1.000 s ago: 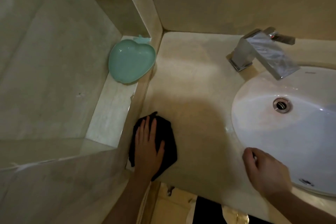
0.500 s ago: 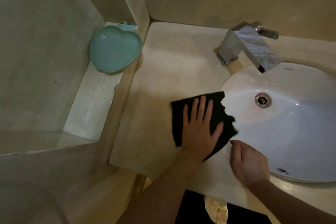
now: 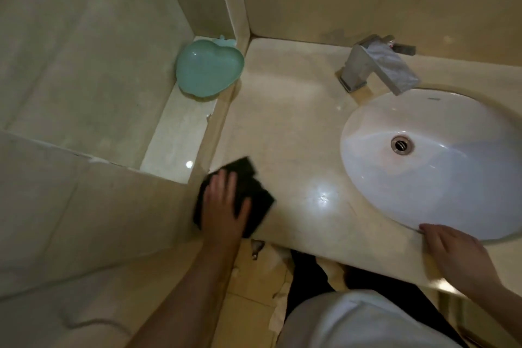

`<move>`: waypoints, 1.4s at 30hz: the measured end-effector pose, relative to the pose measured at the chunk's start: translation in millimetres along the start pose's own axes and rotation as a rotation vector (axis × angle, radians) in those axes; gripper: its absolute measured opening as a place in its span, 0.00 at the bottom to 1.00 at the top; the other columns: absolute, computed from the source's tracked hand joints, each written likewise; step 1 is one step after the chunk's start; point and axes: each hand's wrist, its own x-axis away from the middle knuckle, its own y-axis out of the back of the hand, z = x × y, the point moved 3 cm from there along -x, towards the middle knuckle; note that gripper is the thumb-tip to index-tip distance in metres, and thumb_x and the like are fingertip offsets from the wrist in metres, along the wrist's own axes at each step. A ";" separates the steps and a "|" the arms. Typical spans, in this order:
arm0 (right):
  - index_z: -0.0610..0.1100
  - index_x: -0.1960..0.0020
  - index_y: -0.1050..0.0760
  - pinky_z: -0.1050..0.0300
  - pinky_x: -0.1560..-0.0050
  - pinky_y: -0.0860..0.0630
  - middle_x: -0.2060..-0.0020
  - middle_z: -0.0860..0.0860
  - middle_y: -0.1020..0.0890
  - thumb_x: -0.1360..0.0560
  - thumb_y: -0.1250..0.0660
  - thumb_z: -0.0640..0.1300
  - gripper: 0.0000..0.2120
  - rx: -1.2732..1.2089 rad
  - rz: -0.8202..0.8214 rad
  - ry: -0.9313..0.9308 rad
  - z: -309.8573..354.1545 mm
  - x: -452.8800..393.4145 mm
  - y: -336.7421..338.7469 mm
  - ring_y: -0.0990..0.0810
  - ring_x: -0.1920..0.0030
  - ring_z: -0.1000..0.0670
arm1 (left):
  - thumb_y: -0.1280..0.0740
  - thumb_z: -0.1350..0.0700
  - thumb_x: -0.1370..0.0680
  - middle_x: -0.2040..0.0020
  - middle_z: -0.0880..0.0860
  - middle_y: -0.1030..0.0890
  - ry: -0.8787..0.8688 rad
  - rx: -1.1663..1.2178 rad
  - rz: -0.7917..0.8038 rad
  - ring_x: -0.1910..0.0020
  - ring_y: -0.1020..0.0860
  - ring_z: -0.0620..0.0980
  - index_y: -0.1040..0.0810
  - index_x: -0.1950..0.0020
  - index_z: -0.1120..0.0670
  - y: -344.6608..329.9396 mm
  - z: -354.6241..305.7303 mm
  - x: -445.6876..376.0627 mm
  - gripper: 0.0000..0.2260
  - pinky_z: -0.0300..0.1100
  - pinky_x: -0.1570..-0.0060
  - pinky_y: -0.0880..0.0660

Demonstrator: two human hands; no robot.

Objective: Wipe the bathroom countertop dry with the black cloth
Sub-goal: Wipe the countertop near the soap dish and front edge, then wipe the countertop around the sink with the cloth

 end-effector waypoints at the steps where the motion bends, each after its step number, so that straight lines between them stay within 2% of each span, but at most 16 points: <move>1: 0.50 0.35 0.24 0.47 0.36 0.32 0.39 0.49 0.19 0.23 0.63 0.59 0.34 0.020 -0.012 0.026 -10.3 6.6 -3.3 0.24 0.37 0.45 | 0.49 0.42 0.16 0.18 0.54 0.48 0.011 0.016 0.002 0.19 0.50 0.51 0.48 0.18 0.52 2.7 10.4 2.9 0.28 0.56 0.23 0.45; 6: 0.44 0.31 0.26 0.45 0.27 0.44 0.35 0.47 0.23 0.24 0.63 0.61 0.37 -0.136 -0.004 0.026 -21.7 8.3 -13.8 0.28 0.32 0.45 | 0.51 0.38 0.17 0.19 0.56 0.47 0.077 -0.077 -0.005 0.20 0.48 0.55 0.47 0.18 0.54 -14.1 -24.6 3.6 0.32 0.58 0.22 0.50; 11: 0.46 0.32 0.26 0.46 0.27 0.46 0.33 0.48 0.23 0.25 0.63 0.61 0.37 -0.215 0.021 0.051 -21.7 4.8 -12.9 0.29 0.31 0.47 | 0.46 0.38 0.18 0.19 0.56 0.44 -0.125 -0.081 0.036 0.21 0.44 0.56 0.45 0.19 0.54 -40.7 -96.9 20.3 0.32 0.59 0.23 0.47; 13: 0.47 0.31 0.27 0.50 0.26 0.49 0.32 0.50 0.24 0.23 0.61 0.60 0.34 -0.270 0.027 0.067 -25.0 6.7 -12.7 0.30 0.30 0.50 | 0.47 0.38 0.17 0.19 0.56 0.44 -0.147 -0.069 0.064 0.20 0.45 0.56 0.45 0.19 0.54 -50.3 -131.3 25.1 0.32 0.59 0.23 0.47; 16: 0.51 0.30 0.29 0.61 0.27 0.54 0.31 0.53 0.26 0.15 0.54 0.52 0.21 -0.416 0.105 0.048 -25.4 10.6 -1.0 0.32 0.32 0.56 | 0.46 0.39 0.17 0.19 0.55 0.45 -0.316 -0.031 0.149 0.20 0.47 0.55 0.44 0.19 0.53 -70.3 -196.2 38.0 0.30 0.60 0.24 0.46; 19: 0.50 0.27 0.32 0.63 0.29 0.51 0.30 0.52 0.28 0.15 0.50 0.50 0.19 -0.556 0.118 0.005 -24.2 16.2 10.7 0.34 0.33 0.58 | 0.47 0.40 0.17 0.18 0.53 0.50 -0.530 0.060 0.234 0.19 0.52 0.53 0.48 0.18 0.52 -88.9 -258.9 66.8 0.30 0.59 0.23 0.51; 22: 0.44 0.24 0.36 0.56 0.28 0.41 0.27 0.47 0.32 0.17 0.43 0.44 0.21 -0.536 -0.104 0.012 -13.9 24.6 19.3 0.34 0.29 0.49 | 0.47 0.41 0.16 0.18 0.51 0.49 -0.645 0.103 0.314 0.19 0.53 0.51 0.48 0.18 0.51 -90.9 -282.6 68.7 0.29 0.58 0.23 0.50; 23: 0.42 0.25 0.36 0.55 0.28 0.40 0.27 0.45 0.32 0.18 0.42 0.42 0.21 -0.500 -0.202 0.056 -4.1 28.7 20.0 0.34 0.28 0.47 | 0.47 0.44 0.15 0.18 0.51 0.47 -0.629 0.197 0.341 0.19 0.51 0.49 0.45 0.19 0.52 -84.8 -281.6 63.0 0.26 0.57 0.23 0.49; 25: 0.40 0.27 0.34 0.52 0.28 0.38 0.29 0.44 0.31 0.19 0.40 0.43 0.22 -0.454 -0.301 0.159 26.8 36.7 13.1 0.33 0.29 0.44 | 0.46 0.54 0.15 0.20 0.51 0.40 -0.448 0.501 0.362 0.21 0.45 0.46 0.37 0.22 0.53 -63.5 -267.1 51.4 0.21 0.48 0.22 0.46; 27: 0.41 0.26 0.34 0.47 0.26 0.38 0.28 0.43 0.32 0.21 0.42 0.52 0.26 -0.375 -0.265 0.246 63.7 38.1 -5.5 0.34 0.27 0.43 | 0.47 0.56 0.16 0.25 0.50 0.33 -0.165 0.613 0.158 0.25 0.38 0.43 0.29 0.28 0.53 -40.7 -236.0 47.2 0.18 0.39 0.25 0.42; 29: 0.42 0.23 0.39 0.42 0.25 0.43 0.24 0.42 0.37 0.21 0.44 0.61 0.33 -0.228 -0.172 0.292 94.1 32.8 -29.4 0.40 0.24 0.42 | 0.48 0.53 0.19 0.30 0.50 0.28 0.041 0.577 -0.023 0.30 0.32 0.45 0.24 0.33 0.54 -24.3 -204.0 57.0 0.19 0.40 0.29 0.35; 30: 0.42 0.22 0.42 0.40 0.24 0.46 0.23 0.41 0.40 0.21 0.46 0.63 0.35 -0.156 -0.147 0.291 104.6 28.1 -38.4 0.42 0.23 0.41 | 0.48 0.53 0.20 0.32 0.50 0.27 0.092 0.563 -0.030 0.33 0.30 0.45 0.24 0.34 0.55 -19.6 -194.0 63.2 0.20 0.42 0.32 0.32; 32: 0.41 0.21 0.44 0.39 0.25 0.46 0.22 0.40 0.42 0.21 0.49 0.65 0.37 -0.078 -0.158 0.258 114.9 17.2 -45.8 0.43 0.23 0.39 | 0.46 0.58 0.21 0.37 0.47 0.26 0.061 0.509 0.021 0.37 0.29 0.42 0.22 0.37 0.54 -19.6 -185.4 74.9 0.18 0.41 0.37 0.29; 34: 0.41 0.21 0.44 0.40 0.26 0.45 0.24 0.40 0.38 0.21 0.49 0.65 0.37 -0.084 -0.178 0.248 118.4 7.9 -45.6 0.38 0.25 0.39 | 0.43 0.63 0.22 0.39 0.45 0.25 -0.044 0.462 0.047 0.40 0.28 0.41 0.21 0.39 0.54 -22.9 -187.4 85.6 0.16 0.37 0.40 0.29; 37: 0.42 0.21 0.44 0.46 0.26 0.45 0.27 0.42 0.32 0.20 0.48 0.64 0.35 -0.101 -0.209 0.277 107.7 3.9 -45.0 0.33 0.28 0.41 | 0.43 0.62 0.22 0.40 0.45 0.23 -0.180 0.440 0.095 0.42 0.27 0.40 0.20 0.40 0.53 -28.1 -194.7 95.0 0.16 0.28 0.41 0.32; 42: 0.45 0.21 0.43 0.45 0.23 0.46 0.29 0.45 0.29 0.18 0.53 0.58 0.29 -0.046 -0.179 0.272 11.4 24.8 -42.9 0.34 0.28 0.44 | 0.38 0.67 0.23 0.42 0.45 0.22 -0.187 0.384 0.209 0.45 0.25 0.39 0.20 0.41 0.51 -35.2 -210.7 85.5 0.17 0.23 0.46 0.33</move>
